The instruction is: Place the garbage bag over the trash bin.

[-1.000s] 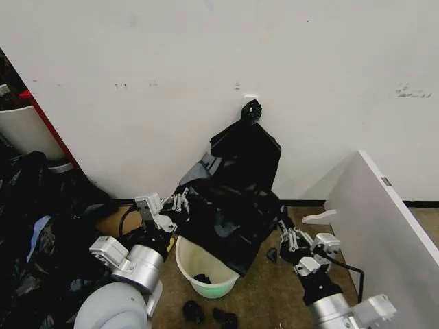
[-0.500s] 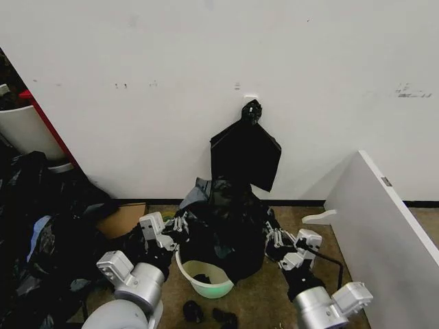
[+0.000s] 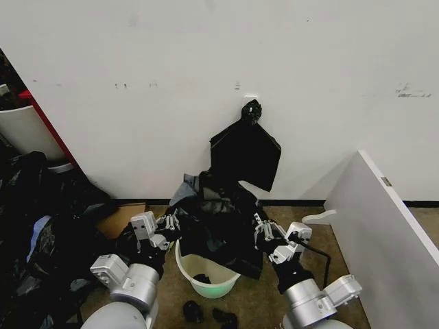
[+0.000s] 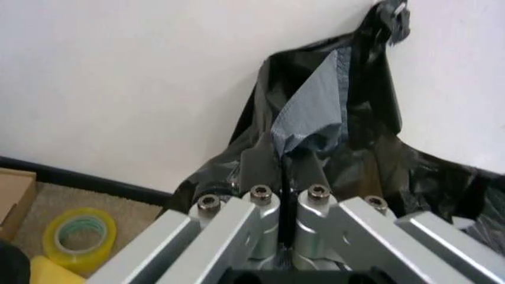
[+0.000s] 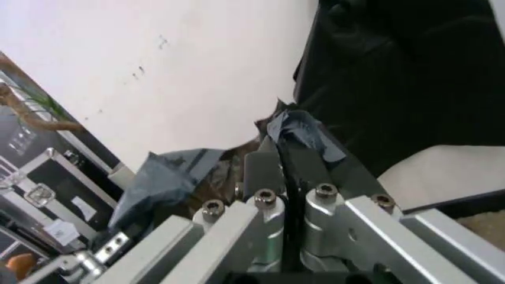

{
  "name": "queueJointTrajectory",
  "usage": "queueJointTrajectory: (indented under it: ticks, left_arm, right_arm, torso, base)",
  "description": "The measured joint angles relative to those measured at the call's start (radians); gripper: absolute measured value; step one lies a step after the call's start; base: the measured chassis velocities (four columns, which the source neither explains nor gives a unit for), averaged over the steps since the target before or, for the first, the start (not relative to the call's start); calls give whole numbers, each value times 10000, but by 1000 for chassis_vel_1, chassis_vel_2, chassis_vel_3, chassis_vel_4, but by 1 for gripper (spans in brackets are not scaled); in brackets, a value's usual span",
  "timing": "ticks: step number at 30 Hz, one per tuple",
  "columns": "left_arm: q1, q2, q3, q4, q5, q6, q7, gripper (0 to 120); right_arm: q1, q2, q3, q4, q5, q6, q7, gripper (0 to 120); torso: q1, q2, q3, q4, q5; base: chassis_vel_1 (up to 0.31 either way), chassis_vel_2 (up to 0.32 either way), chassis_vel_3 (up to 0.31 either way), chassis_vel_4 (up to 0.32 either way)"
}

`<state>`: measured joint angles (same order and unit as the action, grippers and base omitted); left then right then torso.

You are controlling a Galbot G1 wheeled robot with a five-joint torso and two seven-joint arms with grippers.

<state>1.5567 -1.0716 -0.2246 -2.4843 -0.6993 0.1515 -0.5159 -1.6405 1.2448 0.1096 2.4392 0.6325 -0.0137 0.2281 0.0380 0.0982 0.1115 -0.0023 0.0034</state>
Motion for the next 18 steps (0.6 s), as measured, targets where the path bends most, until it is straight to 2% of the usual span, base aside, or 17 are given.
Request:
queueJointTrajectory:
  ticks: [4, 9, 18]
  left_arm:
    - [-72, -4, 99, 229, 30, -13, 36, 0]
    - [-257, -15, 255, 694, 185, -13, 93, 0]
    - [-245, 19, 349, 1190, 115, 111, 16, 0]
  right_arm:
    - [308, 146, -75, -570, 269, 187, -222, 0]
    - [747, 349, -159, -1143, 1021, -24, 135, 0]
    - [937, 259, 13, -2507, 925, 78, 283, 0]
  torso:
    - [0, 0, 0, 0, 1]
    - [0, 0, 0, 0, 0]
    - [0, 0, 0, 1, 2]
  base:
    - [0, 0, 0, 0]
    - [0, 0, 0, 0]
    - [0, 0, 0, 0]
